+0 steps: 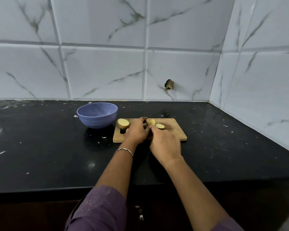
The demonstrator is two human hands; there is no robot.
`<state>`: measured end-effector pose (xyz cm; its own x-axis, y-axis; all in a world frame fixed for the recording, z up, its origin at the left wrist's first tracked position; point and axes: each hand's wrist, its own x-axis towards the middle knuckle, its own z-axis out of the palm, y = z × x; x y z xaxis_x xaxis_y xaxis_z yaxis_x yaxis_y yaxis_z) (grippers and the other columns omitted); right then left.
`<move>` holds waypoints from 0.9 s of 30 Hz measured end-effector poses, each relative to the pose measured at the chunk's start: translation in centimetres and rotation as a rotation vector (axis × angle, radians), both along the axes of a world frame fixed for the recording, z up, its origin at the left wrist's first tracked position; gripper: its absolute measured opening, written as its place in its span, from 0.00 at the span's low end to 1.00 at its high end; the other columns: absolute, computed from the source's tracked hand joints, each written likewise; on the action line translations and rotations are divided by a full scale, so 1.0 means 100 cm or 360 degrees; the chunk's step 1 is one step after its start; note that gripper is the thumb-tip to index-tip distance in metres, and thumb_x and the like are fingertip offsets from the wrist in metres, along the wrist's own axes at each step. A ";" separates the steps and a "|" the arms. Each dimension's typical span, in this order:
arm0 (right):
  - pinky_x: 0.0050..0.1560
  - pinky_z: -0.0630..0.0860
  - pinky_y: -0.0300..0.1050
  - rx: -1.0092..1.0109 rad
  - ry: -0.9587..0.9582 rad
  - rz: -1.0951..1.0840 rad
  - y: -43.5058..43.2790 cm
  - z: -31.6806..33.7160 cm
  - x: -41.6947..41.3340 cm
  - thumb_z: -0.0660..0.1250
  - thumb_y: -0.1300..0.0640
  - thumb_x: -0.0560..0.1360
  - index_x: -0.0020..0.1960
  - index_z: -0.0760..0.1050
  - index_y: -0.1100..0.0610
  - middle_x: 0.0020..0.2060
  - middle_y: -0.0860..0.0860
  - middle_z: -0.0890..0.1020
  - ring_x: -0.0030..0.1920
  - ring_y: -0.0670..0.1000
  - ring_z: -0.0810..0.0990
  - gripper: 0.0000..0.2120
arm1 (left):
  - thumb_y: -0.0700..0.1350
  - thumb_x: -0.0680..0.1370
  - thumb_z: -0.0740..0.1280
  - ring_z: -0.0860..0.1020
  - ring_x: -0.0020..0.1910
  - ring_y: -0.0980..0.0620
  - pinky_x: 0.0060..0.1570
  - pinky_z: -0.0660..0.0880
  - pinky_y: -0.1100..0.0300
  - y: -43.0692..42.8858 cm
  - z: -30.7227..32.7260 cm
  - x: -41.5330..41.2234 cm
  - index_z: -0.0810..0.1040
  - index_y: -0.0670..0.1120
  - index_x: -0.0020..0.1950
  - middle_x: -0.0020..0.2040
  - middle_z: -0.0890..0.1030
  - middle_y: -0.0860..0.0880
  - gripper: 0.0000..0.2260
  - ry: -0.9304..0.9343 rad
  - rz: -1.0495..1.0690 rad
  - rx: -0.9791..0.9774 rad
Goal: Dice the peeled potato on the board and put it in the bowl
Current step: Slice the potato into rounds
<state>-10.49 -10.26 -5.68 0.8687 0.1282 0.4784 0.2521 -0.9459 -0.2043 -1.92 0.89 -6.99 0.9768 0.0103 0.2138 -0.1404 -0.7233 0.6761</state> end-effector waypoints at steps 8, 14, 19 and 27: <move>0.36 0.68 0.46 -0.0184 -0.0100 -0.0044 0.005 -0.006 0.004 0.56 0.63 0.82 0.73 0.66 0.52 0.46 0.50 0.83 0.45 0.52 0.81 0.20 | 0.48 0.82 0.62 0.75 0.65 0.48 0.66 0.69 0.50 0.001 -0.002 -0.001 0.67 0.49 0.74 0.64 0.79 0.49 0.20 -0.0012 0.0055 -0.0091; 0.36 0.68 0.45 -0.0164 -0.0057 -0.0105 0.002 -0.005 0.004 0.58 0.62 0.81 0.70 0.69 0.52 0.46 0.50 0.82 0.45 0.52 0.81 0.18 | 0.50 0.82 0.62 0.74 0.67 0.47 0.65 0.69 0.49 -0.001 -0.003 0.000 0.68 0.49 0.74 0.66 0.78 0.48 0.20 -0.0048 0.0086 -0.0074; 0.43 0.78 0.47 0.0188 -0.0269 -0.0221 -0.006 -0.003 0.004 0.63 0.61 0.78 0.69 0.73 0.51 0.47 0.48 0.83 0.48 0.50 0.81 0.20 | 0.51 0.81 0.64 0.73 0.67 0.49 0.65 0.69 0.48 -0.003 -0.005 0.001 0.67 0.53 0.73 0.66 0.77 0.51 0.21 -0.0049 0.0073 -0.0004; 0.45 0.76 0.46 0.0362 -0.0379 -0.0178 -0.003 -0.001 -0.002 0.64 0.57 0.79 0.62 0.77 0.53 0.48 0.49 0.83 0.49 0.51 0.81 0.13 | 0.57 0.76 0.67 0.73 0.67 0.51 0.65 0.68 0.48 -0.002 -0.006 0.001 0.69 0.59 0.70 0.63 0.80 0.54 0.23 -0.0067 0.0062 0.0017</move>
